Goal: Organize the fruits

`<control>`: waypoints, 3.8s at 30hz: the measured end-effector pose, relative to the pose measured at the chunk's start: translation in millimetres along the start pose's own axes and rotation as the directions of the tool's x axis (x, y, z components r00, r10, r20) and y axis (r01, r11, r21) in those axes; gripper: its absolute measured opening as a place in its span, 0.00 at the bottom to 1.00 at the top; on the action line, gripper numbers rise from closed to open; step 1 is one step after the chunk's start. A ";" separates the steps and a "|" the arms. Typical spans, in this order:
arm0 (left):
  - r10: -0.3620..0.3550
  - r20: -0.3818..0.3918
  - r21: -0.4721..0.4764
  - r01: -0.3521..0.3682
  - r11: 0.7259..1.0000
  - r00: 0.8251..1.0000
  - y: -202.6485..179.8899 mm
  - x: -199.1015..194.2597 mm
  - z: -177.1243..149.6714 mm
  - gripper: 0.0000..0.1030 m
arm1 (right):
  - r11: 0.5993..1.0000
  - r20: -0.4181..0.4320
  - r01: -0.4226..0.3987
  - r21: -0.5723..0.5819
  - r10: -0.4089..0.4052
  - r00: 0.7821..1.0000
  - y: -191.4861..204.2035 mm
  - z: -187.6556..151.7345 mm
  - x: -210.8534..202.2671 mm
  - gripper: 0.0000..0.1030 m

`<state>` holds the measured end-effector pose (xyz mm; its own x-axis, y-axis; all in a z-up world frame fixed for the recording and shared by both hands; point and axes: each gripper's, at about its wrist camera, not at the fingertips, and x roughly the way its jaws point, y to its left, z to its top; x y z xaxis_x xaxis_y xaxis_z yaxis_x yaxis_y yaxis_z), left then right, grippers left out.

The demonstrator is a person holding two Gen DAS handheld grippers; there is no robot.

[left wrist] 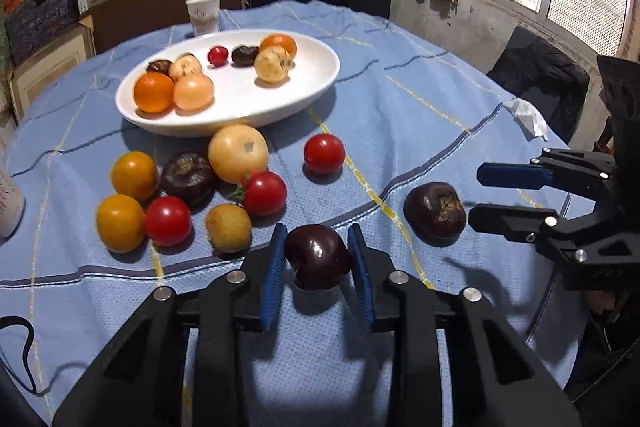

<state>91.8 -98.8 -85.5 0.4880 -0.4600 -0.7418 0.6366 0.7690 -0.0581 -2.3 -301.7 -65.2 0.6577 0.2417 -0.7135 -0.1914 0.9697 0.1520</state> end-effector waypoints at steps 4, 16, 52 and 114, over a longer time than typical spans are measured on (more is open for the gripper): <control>0.017 0.041 -0.030 -0.016 0.999 0.999 5.0 -22.5 -2.9 0.29 | 0.999 -0.013 0.005 -0.045 -0.006 1.000 8.0 1.4 0.9 0.46; 0.024 0.060 -0.071 -0.020 0.997 0.998 13.8 -49.3 -17.3 0.29 | 0.990 -0.141 0.104 -0.100 -0.117 0.983 26.7 8.0 43.9 0.42; 0.087 0.029 -0.179 -0.080 0.981 0.996 81.6 76.9 172.1 0.30 | 0.992 0.051 0.120 -0.049 -0.118 0.992 -40.7 166.5 97.3 0.43; 0.148 -0.014 -0.097 -0.149 0.984 0.989 49.6 4.6 4.3 0.60 | 1.000 0.104 0.029 -0.002 -0.028 0.994 17.5 56.7 54.8 0.29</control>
<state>128.1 -64.6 -88.9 0.5687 -0.3347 -0.7514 0.4956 0.8685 -0.0117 71.7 -269.5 -62.8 0.7351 0.2166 -0.6425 -0.1742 0.9761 0.1298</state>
